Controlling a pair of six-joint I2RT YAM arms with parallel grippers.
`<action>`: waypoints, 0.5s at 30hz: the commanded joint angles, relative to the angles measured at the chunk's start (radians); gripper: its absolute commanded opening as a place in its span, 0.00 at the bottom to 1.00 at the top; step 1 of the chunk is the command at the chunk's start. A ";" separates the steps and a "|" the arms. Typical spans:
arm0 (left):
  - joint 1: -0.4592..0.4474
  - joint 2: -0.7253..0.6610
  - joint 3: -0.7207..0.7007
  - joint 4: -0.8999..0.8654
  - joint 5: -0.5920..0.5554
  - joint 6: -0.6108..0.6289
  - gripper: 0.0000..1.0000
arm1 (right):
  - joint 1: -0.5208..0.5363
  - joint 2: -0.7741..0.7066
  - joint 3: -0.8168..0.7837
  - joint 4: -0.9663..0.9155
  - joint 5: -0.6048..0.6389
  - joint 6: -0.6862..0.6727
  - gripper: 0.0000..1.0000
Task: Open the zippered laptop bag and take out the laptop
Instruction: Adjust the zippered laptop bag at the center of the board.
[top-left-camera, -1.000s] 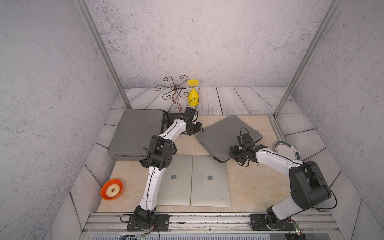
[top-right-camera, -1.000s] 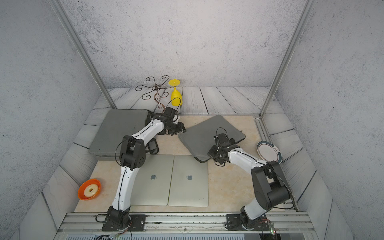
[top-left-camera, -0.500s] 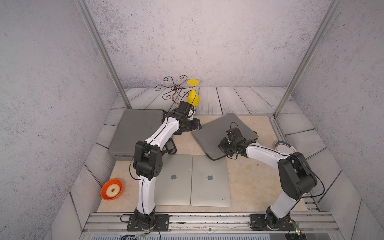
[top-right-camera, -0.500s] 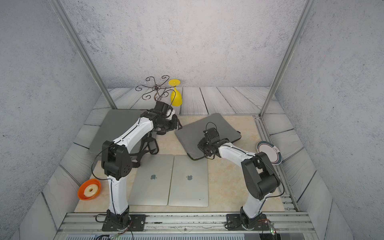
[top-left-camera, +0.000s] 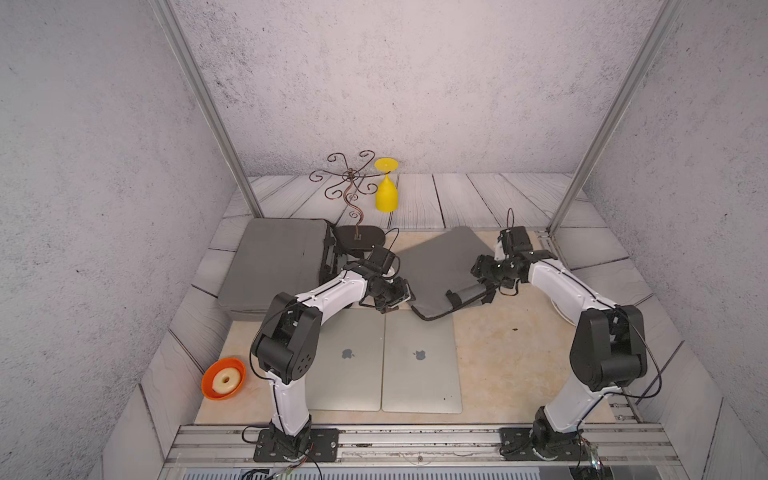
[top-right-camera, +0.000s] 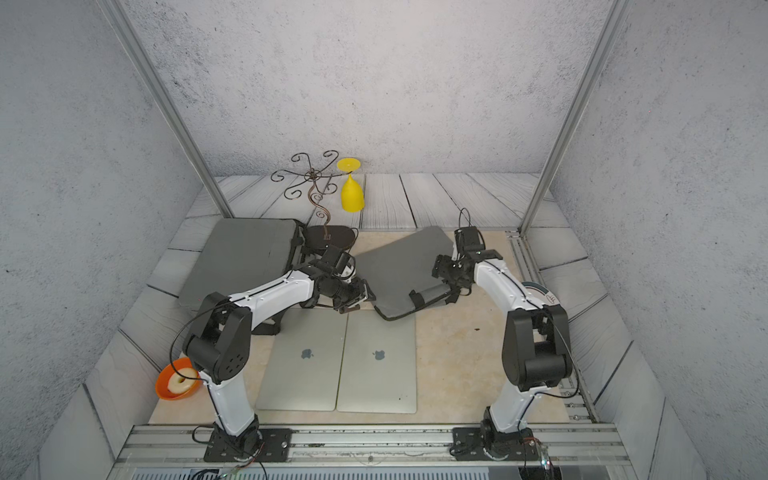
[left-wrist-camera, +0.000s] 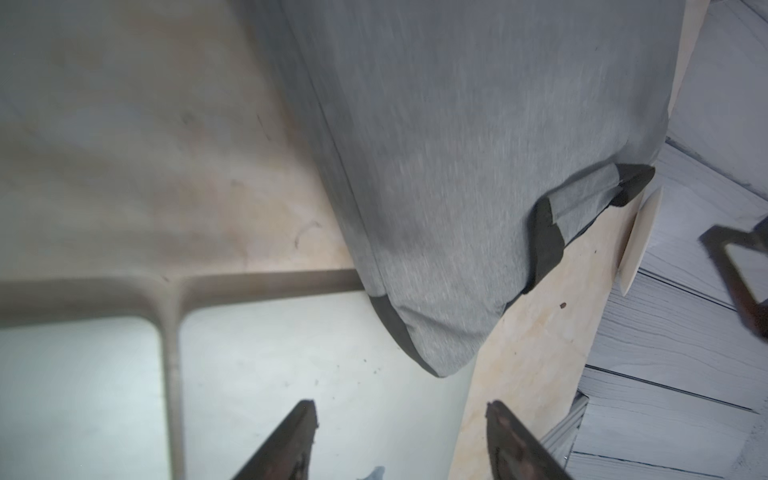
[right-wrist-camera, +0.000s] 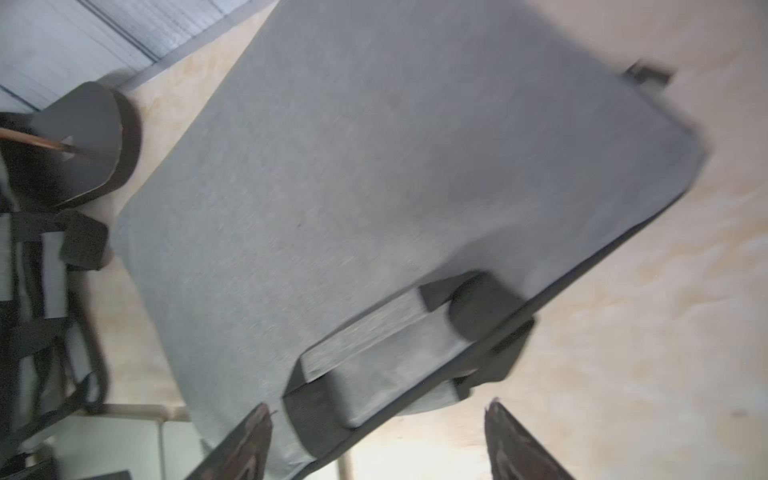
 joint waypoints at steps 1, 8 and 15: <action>-0.051 -0.015 -0.035 0.100 0.000 -0.149 0.67 | -0.065 0.100 0.086 -0.136 0.044 -0.260 0.81; -0.122 0.039 -0.043 0.135 0.016 -0.232 0.67 | -0.177 0.360 0.336 -0.193 0.047 -0.383 0.82; -0.136 0.080 -0.014 0.108 0.021 -0.206 0.63 | -0.214 0.534 0.474 -0.206 0.019 -0.399 0.82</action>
